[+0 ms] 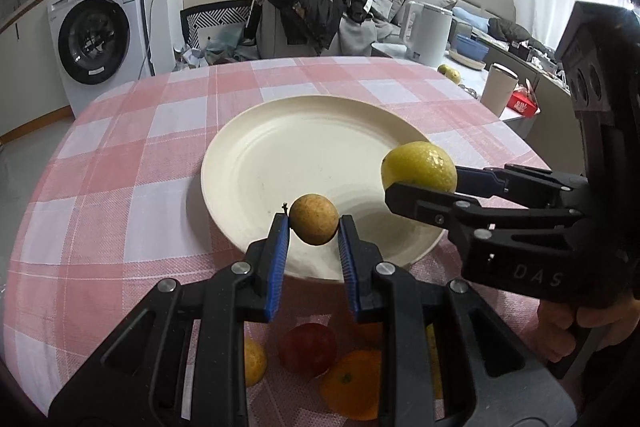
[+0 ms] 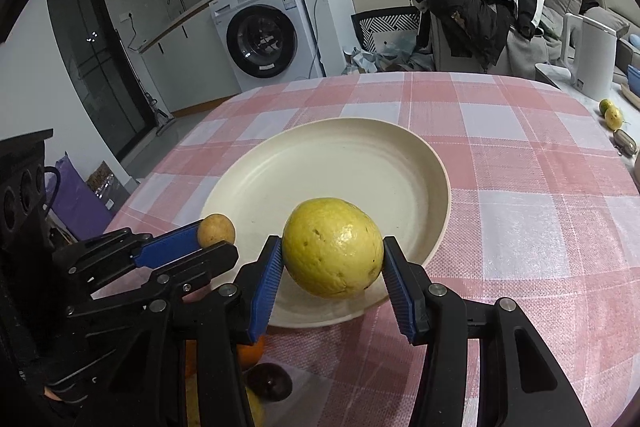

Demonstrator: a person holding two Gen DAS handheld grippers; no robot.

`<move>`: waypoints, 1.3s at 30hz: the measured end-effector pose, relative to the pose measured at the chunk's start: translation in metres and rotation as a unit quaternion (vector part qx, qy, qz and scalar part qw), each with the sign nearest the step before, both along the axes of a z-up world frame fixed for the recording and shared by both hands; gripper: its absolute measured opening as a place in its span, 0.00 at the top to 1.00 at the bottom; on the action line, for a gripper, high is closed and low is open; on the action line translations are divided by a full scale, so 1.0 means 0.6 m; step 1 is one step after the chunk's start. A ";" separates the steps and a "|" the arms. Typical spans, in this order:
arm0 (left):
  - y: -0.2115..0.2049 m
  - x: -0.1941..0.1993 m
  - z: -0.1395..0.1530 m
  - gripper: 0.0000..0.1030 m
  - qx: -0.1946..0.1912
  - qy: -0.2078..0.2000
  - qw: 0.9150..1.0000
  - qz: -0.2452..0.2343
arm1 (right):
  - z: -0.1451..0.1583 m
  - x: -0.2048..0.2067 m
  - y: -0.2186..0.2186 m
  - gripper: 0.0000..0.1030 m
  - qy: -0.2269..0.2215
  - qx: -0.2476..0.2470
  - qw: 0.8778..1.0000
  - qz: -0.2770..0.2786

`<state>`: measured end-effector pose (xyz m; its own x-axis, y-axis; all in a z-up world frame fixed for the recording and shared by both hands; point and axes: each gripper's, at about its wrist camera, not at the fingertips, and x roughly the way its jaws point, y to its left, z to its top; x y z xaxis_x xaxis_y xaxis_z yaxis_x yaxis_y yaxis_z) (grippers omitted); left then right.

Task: Organize fruits
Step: 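Carry the lemon and brown fruit onto the cream plate and open both tools, then move both open tools back from the plate toward the fruit cluster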

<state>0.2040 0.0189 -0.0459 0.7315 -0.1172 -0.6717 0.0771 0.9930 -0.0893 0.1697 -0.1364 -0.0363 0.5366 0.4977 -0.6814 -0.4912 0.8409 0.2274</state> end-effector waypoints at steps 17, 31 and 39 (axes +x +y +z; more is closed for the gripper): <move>0.021 -0.061 0.016 0.13 0.025 -0.021 0.998 0.045 | 0.036 -0.036 -0.039 0.00 -0.040 -0.001 0.999 -0.024; 0.017 -0.201 0.091 0.01 0.042 -0.086 0.994 0.055 | 0.065 -0.124 -0.092 0.00 -0.054 -0.013 0.998 -0.026; 0.009 -0.231 0.092 0.01 0.038 -0.078 0.995 0.045 | 0.071 -0.158 -0.071 0.00 -0.062 -0.067 0.996 0.007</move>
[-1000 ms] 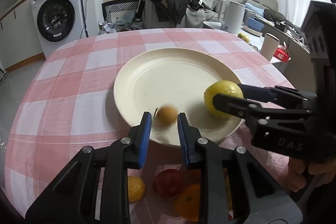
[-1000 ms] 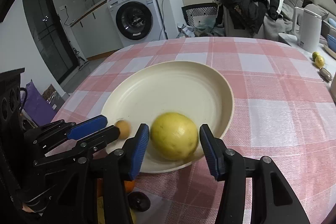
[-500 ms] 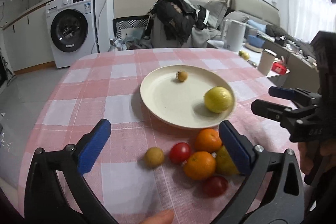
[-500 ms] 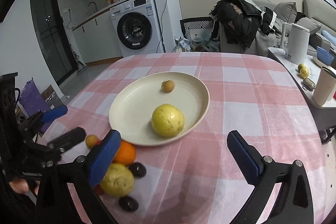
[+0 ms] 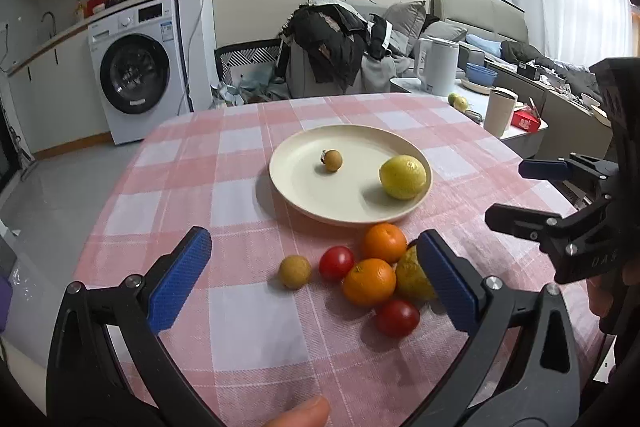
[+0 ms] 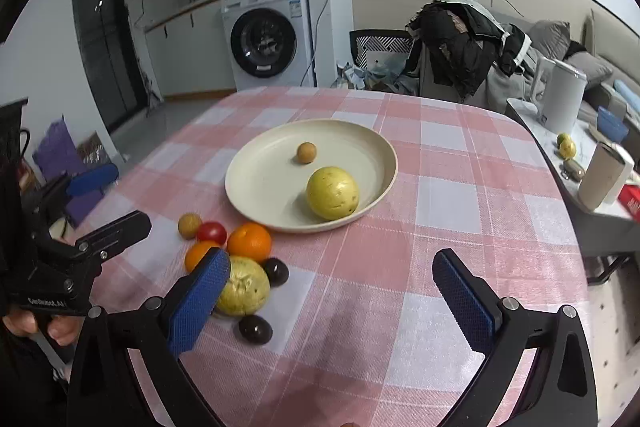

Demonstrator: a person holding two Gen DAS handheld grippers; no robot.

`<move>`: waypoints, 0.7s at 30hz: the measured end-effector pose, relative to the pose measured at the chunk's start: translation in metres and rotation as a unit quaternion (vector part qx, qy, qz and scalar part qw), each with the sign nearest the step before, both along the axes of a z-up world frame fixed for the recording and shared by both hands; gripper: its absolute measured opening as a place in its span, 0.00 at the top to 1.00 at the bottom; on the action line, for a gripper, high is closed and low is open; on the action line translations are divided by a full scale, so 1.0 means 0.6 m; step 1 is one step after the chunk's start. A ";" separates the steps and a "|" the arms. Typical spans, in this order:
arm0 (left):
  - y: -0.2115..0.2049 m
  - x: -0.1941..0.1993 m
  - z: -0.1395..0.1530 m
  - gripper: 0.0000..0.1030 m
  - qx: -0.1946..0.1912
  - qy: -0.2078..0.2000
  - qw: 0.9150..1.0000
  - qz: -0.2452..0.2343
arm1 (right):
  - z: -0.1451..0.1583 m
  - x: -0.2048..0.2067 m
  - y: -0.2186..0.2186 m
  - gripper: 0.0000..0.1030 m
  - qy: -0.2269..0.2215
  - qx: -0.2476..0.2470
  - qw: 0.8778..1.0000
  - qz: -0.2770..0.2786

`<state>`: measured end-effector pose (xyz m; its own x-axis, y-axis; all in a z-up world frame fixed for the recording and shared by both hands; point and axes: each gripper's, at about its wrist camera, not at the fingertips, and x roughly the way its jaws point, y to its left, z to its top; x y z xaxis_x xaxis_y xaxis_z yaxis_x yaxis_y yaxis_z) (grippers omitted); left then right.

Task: Organize fruits
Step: 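Move both open tools back from the plate toward the fruit cluster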

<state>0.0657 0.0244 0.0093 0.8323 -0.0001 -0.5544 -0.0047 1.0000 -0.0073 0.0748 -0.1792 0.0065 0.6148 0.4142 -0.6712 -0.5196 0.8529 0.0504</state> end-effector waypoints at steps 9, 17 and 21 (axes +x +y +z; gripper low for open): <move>-0.008 0.008 -0.016 0.01 -0.007 0.018 1.000 -0.008 | -0.026 -0.008 0.021 0.00 0.016 -0.039 0.999 0.030; -0.020 0.021 -0.033 0.01 -0.006 0.037 0.999 -0.019 | -0.055 -0.014 0.025 0.00 0.039 -0.081 0.994 0.069; -0.025 0.019 -0.038 0.01 -0.010 0.045 0.999 -0.025 | -0.068 -0.012 0.026 0.00 0.058 -0.085 0.991 0.080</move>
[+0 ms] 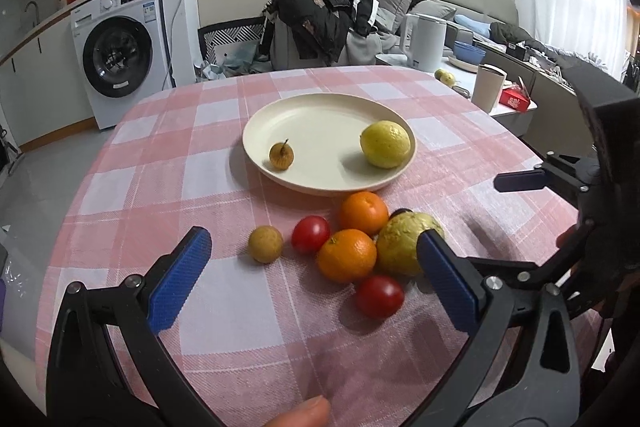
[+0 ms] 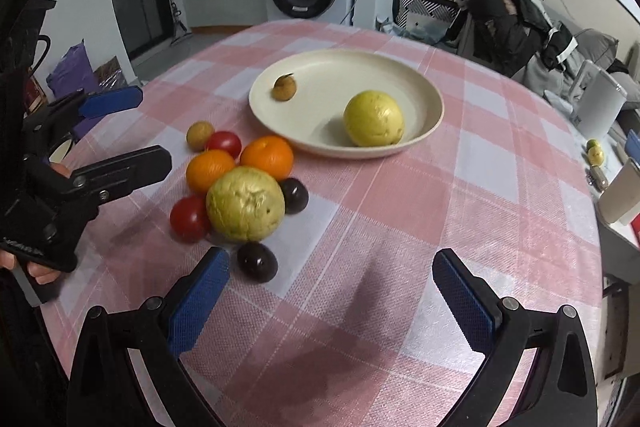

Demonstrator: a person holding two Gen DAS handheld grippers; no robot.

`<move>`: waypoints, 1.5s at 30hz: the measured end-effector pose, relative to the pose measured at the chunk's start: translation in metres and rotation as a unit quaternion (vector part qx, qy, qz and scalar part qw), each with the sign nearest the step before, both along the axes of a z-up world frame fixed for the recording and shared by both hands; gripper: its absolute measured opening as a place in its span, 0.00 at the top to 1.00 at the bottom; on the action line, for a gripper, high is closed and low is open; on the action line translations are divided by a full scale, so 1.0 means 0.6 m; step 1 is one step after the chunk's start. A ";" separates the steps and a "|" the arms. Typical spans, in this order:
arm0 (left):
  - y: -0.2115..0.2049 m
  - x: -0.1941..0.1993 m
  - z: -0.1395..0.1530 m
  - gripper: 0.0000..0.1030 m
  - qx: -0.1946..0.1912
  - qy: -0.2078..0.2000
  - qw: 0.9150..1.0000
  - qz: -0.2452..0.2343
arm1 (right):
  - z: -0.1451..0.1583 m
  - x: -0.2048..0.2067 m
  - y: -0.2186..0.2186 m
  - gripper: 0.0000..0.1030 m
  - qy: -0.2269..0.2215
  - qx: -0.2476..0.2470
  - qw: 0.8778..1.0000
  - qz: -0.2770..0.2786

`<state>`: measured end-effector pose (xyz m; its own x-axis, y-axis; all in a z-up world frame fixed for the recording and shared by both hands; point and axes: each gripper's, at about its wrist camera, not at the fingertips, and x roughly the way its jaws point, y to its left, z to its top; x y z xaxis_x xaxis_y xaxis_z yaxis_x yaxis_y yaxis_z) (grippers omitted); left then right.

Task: Organize fruits
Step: 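Move both open tools back from the plate toward the fruit cluster, then grasp a dark purple plum with the right tool while the left tool grasps a red tomato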

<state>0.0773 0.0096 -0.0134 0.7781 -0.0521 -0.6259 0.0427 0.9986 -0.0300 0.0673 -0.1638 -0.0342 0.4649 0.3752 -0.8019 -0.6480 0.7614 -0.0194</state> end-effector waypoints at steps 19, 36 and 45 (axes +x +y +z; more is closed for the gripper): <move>-0.006 -0.006 -0.039 0.01 0.001 0.051 0.999 -0.017 | -0.036 0.011 0.016 0.11 0.034 0.001 0.999 0.014; -0.013 -0.006 -0.045 0.21 -0.014 0.056 0.996 -0.064 | -0.041 -0.016 0.036 0.46 0.022 0.001 0.998 0.062; -0.014 0.002 -0.059 0.21 -0.016 0.073 0.995 -0.066 | -0.038 -0.027 0.043 0.58 0.022 0.010 0.996 0.085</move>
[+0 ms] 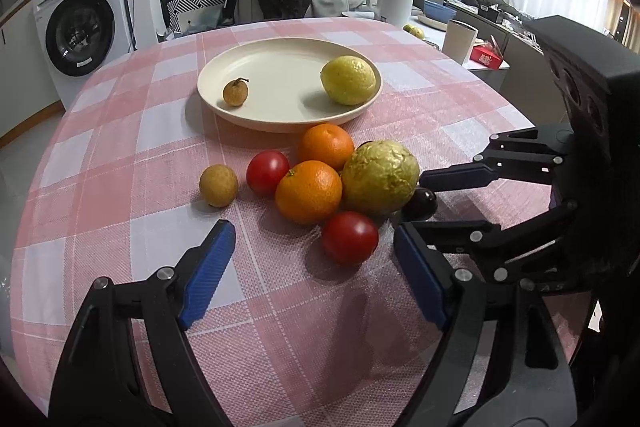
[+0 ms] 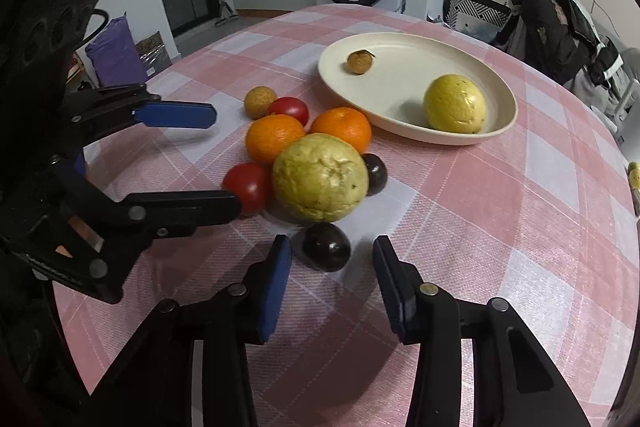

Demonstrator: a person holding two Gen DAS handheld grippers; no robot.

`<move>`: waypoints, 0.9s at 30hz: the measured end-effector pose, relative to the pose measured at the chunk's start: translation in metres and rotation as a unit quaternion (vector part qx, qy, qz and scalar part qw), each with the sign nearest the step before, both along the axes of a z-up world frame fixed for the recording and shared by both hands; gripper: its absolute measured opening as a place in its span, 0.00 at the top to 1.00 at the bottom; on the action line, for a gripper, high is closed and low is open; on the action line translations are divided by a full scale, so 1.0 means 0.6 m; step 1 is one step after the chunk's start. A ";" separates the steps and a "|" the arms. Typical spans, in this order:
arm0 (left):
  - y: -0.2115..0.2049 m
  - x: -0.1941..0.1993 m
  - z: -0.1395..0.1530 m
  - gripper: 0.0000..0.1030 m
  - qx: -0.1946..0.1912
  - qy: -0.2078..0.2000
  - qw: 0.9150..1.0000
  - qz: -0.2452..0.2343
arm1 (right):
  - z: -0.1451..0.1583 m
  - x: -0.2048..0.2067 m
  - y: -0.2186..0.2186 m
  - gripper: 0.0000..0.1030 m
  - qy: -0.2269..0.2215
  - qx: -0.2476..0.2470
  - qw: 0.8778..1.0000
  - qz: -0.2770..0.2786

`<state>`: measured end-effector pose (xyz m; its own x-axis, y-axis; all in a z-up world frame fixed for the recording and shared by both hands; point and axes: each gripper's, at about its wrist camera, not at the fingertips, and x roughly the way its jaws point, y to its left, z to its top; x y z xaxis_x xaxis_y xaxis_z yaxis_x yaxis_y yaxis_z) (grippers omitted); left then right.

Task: Organize fruits
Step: 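Grasp a dark purple plum with the right tool while the left tool grasps a red tomato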

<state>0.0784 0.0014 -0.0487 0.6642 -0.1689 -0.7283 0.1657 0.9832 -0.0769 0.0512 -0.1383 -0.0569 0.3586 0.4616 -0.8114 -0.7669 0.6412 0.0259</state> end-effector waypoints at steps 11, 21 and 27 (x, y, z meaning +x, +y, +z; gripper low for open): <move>-0.001 0.001 -0.008 0.21 -0.001 0.009 1.000 -0.001 | 0.001 -0.006 -0.002 0.75 -0.003 0.004 1.000 0.006; 0.000 0.005 -0.014 0.21 -0.009 0.018 1.000 -0.004 | 0.026 -0.015 -0.022 0.76 -0.017 0.013 1.000 0.020; -0.002 0.016 -0.025 0.30 -0.030 0.039 0.999 -0.002 | 0.052 -0.008 -0.041 0.76 -0.031 0.034 0.999 0.002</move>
